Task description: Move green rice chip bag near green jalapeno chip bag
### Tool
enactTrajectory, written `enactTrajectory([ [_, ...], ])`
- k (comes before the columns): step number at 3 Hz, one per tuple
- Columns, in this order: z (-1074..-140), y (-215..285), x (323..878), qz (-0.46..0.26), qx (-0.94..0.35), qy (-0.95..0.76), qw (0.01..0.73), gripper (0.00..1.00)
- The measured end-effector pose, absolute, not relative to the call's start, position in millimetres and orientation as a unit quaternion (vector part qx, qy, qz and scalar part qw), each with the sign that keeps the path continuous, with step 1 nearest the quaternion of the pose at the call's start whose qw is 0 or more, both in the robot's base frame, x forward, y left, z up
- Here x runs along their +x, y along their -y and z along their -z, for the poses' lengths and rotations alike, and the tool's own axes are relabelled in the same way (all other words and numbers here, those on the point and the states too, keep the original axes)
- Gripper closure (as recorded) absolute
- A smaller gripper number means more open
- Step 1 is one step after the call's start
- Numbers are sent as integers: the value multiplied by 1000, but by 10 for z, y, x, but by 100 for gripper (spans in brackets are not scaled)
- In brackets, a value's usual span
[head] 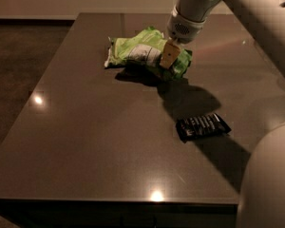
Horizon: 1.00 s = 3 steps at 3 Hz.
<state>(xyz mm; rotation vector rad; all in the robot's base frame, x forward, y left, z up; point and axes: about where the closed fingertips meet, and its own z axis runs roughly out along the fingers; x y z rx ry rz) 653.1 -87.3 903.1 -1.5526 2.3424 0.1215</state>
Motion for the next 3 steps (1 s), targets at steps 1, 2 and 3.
enactTrajectory([
  [1, -9010, 852, 6549, -43, -545, -821, 165, 5],
  [2, -8998, 846, 6557, -44, -545, -821, 165, 0],
  [3, -8997, 846, 6557, -44, -545, -821, 165, 0],
])
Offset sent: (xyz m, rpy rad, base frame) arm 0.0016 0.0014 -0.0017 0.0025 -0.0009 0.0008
